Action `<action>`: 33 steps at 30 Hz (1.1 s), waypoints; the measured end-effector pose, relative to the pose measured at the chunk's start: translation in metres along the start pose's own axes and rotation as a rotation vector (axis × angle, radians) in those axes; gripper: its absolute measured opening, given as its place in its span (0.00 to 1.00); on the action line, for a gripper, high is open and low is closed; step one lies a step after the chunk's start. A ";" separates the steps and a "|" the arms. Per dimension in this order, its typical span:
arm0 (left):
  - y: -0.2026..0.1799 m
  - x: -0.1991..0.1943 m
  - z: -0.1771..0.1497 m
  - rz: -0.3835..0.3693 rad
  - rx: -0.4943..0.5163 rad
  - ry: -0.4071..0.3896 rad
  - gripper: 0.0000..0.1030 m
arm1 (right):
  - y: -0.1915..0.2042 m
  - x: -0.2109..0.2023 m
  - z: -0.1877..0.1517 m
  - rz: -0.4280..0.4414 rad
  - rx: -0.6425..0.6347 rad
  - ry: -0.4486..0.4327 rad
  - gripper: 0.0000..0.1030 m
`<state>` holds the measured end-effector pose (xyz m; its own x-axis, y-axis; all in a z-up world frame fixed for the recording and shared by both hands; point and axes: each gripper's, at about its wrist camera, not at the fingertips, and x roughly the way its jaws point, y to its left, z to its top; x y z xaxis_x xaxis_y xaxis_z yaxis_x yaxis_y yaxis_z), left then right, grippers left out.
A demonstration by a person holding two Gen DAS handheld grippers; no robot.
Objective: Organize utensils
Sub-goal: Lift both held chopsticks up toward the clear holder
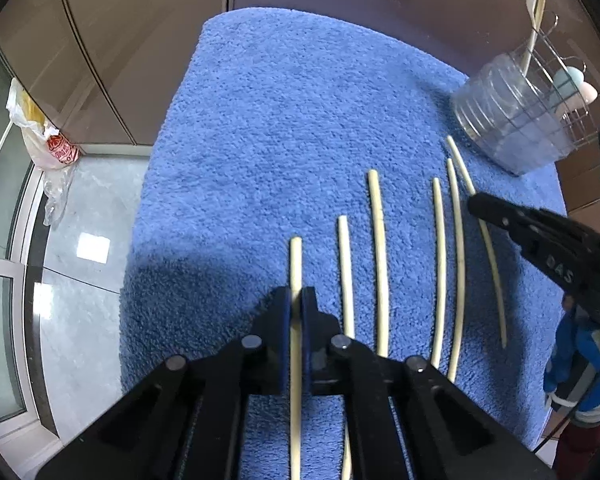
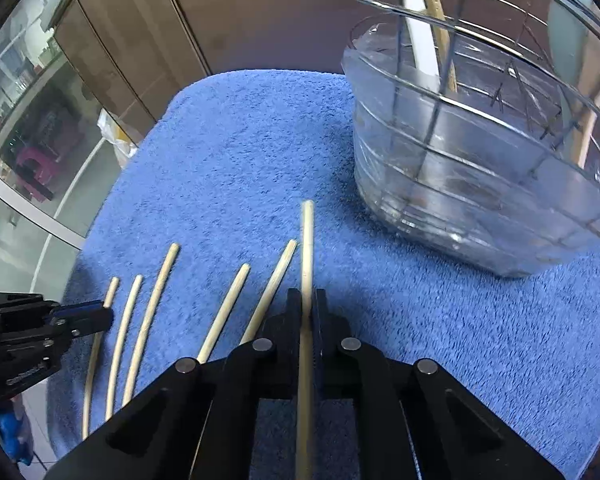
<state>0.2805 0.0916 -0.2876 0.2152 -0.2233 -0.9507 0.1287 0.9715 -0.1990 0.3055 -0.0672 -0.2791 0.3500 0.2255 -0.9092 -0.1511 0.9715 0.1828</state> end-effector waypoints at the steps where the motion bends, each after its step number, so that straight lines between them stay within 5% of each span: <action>1: 0.001 -0.002 -0.001 -0.005 -0.007 -0.004 0.05 | -0.001 -0.003 -0.003 0.012 0.001 -0.002 0.05; 15: 0.004 -0.070 -0.052 -0.037 -0.064 -0.195 0.05 | 0.004 -0.093 -0.078 0.194 -0.023 -0.245 0.05; 22: -0.010 -0.110 -0.077 -0.035 -0.099 -0.299 0.05 | 0.005 -0.131 -0.124 0.210 -0.056 -0.380 0.05; 33: -0.069 -0.146 -0.077 -0.080 -0.108 -0.421 0.05 | -0.035 -0.183 -0.131 0.191 -0.086 -0.558 0.05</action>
<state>0.1656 0.0632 -0.1531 0.5869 -0.2889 -0.7563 0.0636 0.9477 -0.3127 0.1255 -0.1523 -0.1685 0.7387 0.4231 -0.5247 -0.3254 0.9056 0.2721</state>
